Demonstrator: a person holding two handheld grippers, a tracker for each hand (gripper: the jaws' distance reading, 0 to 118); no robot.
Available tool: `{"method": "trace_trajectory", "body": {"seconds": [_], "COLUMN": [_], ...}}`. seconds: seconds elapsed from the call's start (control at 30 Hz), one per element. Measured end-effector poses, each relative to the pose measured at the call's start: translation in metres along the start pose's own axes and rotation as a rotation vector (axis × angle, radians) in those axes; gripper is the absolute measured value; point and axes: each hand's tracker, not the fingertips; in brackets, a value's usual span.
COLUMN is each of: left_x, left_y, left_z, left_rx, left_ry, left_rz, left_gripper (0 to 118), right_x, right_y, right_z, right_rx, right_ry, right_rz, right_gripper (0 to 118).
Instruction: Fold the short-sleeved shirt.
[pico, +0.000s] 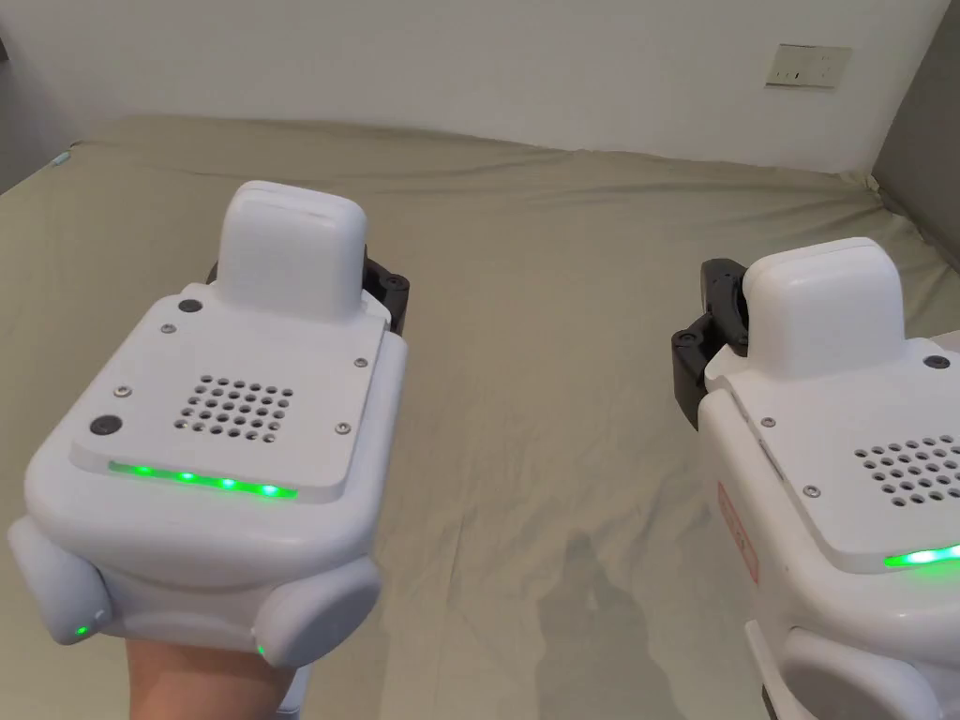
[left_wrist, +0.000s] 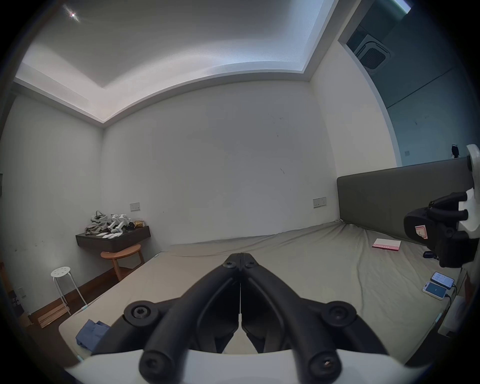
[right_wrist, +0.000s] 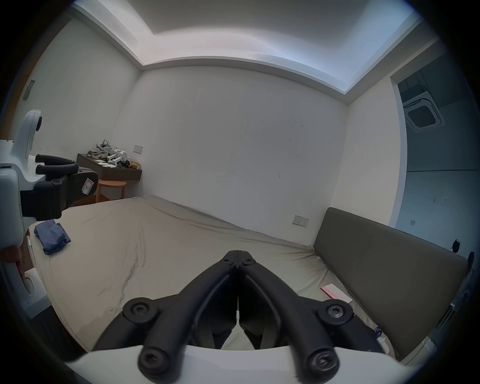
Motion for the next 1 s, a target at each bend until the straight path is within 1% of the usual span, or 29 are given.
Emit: {"method": "trace_trajectory", "body": {"seconds": [0.13, 0.2, 0.27, 0.4, 0.6, 0.63, 0.67, 0.7, 0.73, 0.77, 0.8, 0.83, 0.9, 1.0], "left_x": [0.004, 0.009, 0.012, 0.01, 0.011, 0.012, 0.013, 0.013, 0.013, 0.012, 0.011, 0.01, 0.009, 0.008], "left_y": [-0.003, -0.006, -0.008, -0.009, -0.008, -0.009, -0.01, -0.01, -0.011, -0.011, -0.012, -0.013, -0.015, -0.015], "left_z": [0.002, 0.002, 0.002, 0.0, -0.004, -0.006, -0.007, -0.008, -0.01, -0.012, -0.014, -0.015, -0.013, -0.014], "left_rx": [0.02, 0.032, 0.031, 0.002, -0.012, -0.016, -0.02, -0.026, -0.033, -0.046, -0.059, -0.064, -0.048, -0.048], "left_ry": [-0.006, 0.022, 0.012, -0.012, -0.032, -0.032, -0.031, -0.026, -0.026, -0.034, -0.039, -0.039, -0.035, -0.025], "left_rz": [-0.026, -0.08, -0.097, -0.044, -0.028, -0.029, -0.029, -0.03, -0.03, -0.024, -0.015, -0.007, 0.0, 0.02], "left_gripper": [0, 0, 0, 0, 0, 4, 20, 45, 68, 93, 115, 118, 118, 118], "right_x": [0.001, 0.001, 0.001, 0.003, 0.008, 0.009, 0.01, 0.012, 0.013, 0.014, 0.015, 0.016, 0.015, 0.011], "right_y": [-0.003, -0.006, -0.008, -0.011, -0.01, -0.01, -0.01, -0.01, -0.011, -0.011, -0.011, -0.012, -0.012, -0.012], "right_z": [-0.002, -0.004, -0.004, -0.003, -0.005, -0.006, -0.008, -0.01, -0.011, -0.012, -0.012, -0.012, -0.01, -0.016], "right_rx": [-0.005, -0.008, -0.013, -0.02, -0.016, -0.017, -0.015, -0.015, -0.016, -0.017, -0.015, -0.004, 0.016, -0.034], "right_ry": [-0.003, -0.005, -0.007, -0.007, -0.028, -0.039, -0.039, -0.042, -0.046, -0.046, -0.036, -0.032, -0.026, -0.031], "right_rz": [-0.022, -0.028, -0.028, -0.034, -0.043, -0.05, -0.054, -0.053, -0.055, -0.055, -0.057, -0.06, -0.048, -0.016], "right_gripper": [3, 3, 3, 3, 3, 6, 18, 54, 85, 106, 115, 115, 115, 115]}}
